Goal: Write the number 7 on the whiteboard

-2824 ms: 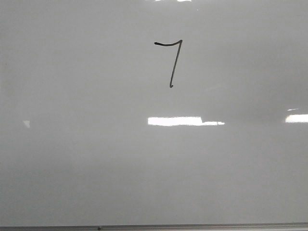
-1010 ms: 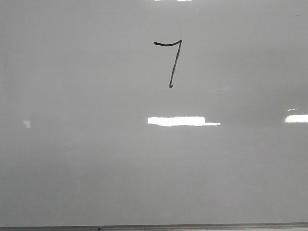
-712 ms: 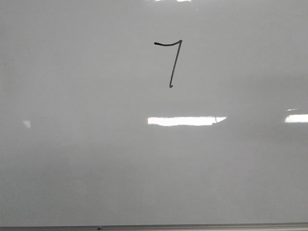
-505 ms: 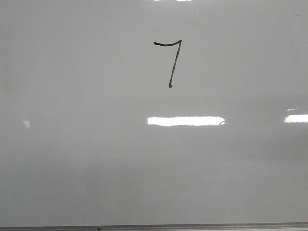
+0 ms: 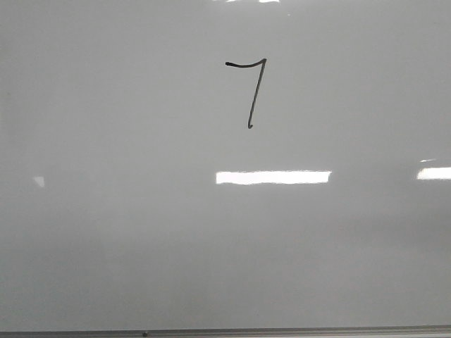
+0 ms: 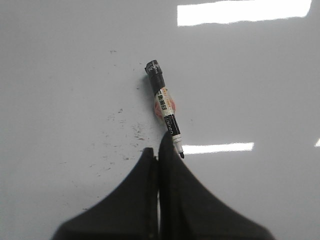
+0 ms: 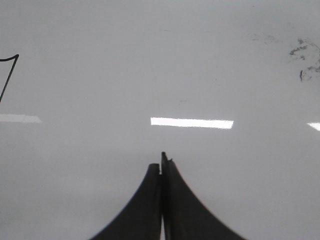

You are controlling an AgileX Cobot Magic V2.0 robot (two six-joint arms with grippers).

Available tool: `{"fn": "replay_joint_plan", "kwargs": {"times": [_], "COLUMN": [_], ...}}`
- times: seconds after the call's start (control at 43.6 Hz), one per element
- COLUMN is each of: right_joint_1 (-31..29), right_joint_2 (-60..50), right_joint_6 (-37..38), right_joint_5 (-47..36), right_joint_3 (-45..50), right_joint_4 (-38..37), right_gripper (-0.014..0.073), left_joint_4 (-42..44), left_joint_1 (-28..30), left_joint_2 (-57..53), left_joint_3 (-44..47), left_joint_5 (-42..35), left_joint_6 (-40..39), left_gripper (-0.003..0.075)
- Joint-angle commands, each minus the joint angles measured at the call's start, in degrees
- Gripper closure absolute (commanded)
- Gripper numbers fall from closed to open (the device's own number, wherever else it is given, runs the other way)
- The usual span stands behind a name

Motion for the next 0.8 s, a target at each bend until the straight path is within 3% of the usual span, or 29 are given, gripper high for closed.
{"fn": "replay_joint_plan", "kwargs": {"times": [0.0,0.781], "right_joint_1": [-0.51,-2.27], "right_joint_2": [-1.04,-1.04], "right_joint_6": [-0.37,-0.37], "right_joint_5": [-4.72,-4.41], "right_joint_3": [-0.12,-0.12], "right_joint_4": [0.29,0.29], "right_gripper": [0.0712,0.0712], "left_joint_4": [-0.55,-0.55], "left_joint_1": [-0.16,-0.16], "left_joint_2": [-0.73,-0.73], "left_joint_3": [0.81,0.81], "left_joint_5": [-4.64,-4.64], "left_joint_6": [-0.02,-0.02], "left_gripper": [0.0741,0.0741]}}
